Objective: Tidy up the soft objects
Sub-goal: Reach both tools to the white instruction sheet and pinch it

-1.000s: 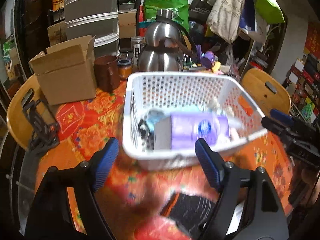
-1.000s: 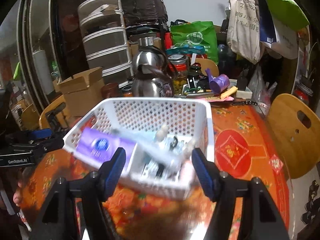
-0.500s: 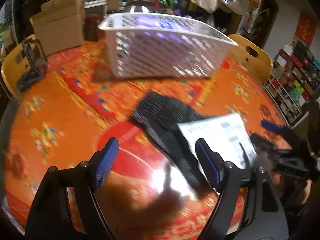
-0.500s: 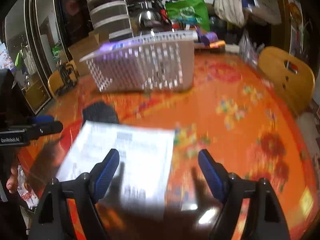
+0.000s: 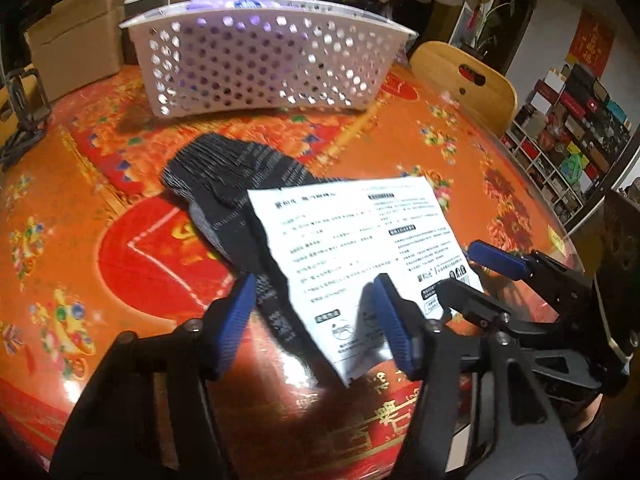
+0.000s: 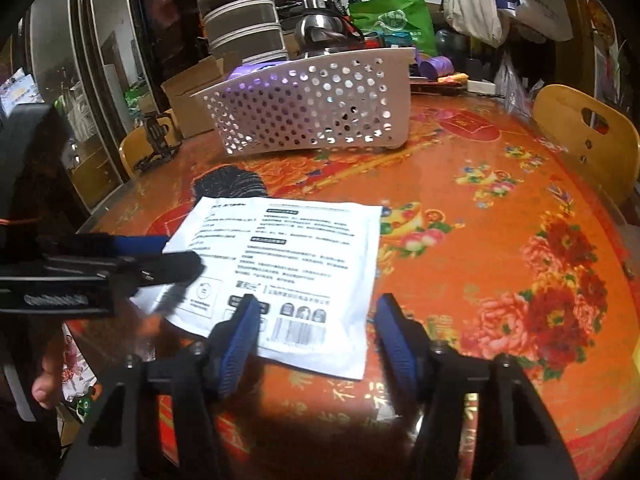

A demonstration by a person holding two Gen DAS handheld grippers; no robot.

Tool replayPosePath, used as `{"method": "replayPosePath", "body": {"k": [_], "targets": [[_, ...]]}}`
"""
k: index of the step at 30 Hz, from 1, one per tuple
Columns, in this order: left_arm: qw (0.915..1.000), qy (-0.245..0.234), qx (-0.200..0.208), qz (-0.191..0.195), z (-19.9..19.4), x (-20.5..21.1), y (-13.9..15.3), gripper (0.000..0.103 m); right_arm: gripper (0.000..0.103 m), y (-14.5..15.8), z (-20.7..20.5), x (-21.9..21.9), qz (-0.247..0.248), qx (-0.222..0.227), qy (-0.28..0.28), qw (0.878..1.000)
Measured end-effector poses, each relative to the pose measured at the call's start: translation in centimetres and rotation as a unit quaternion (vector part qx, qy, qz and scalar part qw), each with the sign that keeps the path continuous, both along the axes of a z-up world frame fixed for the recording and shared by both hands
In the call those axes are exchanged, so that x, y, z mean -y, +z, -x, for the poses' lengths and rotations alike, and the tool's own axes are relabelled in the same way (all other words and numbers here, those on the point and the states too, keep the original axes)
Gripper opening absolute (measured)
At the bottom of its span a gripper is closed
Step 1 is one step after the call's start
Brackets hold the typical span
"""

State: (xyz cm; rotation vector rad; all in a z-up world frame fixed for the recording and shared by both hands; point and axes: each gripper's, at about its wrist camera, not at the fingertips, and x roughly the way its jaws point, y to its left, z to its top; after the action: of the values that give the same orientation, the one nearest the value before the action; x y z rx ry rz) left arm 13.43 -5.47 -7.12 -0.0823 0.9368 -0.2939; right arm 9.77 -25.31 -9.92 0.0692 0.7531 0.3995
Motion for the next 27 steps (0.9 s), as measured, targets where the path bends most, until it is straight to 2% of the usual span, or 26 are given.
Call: {"method": "replayPosePath", "body": {"k": [1,3,4,11,15,16,20,23,27], "targets": [[1.0,-0.001,-0.004,0.001,-0.2,0.2,-0.2,0.051,0.051,-0.1,0.1,-0.2,0.0,0.001,0.003,1.0],[1.0,-0.006,-0.006,0.004,-0.3,0.6,-0.6,0.04,0.048,-0.1,0.2,-0.5,0.006,0.004,0.006,1.0],[1.0,-0.006,-0.004,0.004,-0.5,0.6,-0.7,0.038,0.044,-0.1,0.2,-0.5,0.0,0.003,0.01,1.0],[0.9995,-0.031,0.008,0.004,0.0,1.8,-0.6,0.031,0.035,-0.1,0.5,-0.7,0.011,0.006,0.009,1.0],[0.9991,-0.037,0.011,0.014,0.1,1.7,-0.7,0.024,0.013,0.2,1.0,-1.0,0.03,0.016,0.007,0.999],[0.9991,-0.037,0.014,0.017,0.2,1.6,-0.7,0.023,0.011,0.2,1.0,-1.0,0.032,0.016,0.007,0.999],[0.9987,-0.041,0.02,0.022,0.2,1.3,-0.6,0.016,0.008,0.2,0.9,-0.6,0.024,0.018,0.008,1.0],[0.9981,-0.041,0.023,0.04,0.4,0.6,-0.4,0.014,0.006,0.4,1.1,-0.7,0.025,0.025,0.004,0.999],[0.9974,-0.044,0.041,0.04,1.1,0.4,0.2,0.011,0.005,1.0,1.5,-0.7,0.022,0.035,0.003,0.999]]}}
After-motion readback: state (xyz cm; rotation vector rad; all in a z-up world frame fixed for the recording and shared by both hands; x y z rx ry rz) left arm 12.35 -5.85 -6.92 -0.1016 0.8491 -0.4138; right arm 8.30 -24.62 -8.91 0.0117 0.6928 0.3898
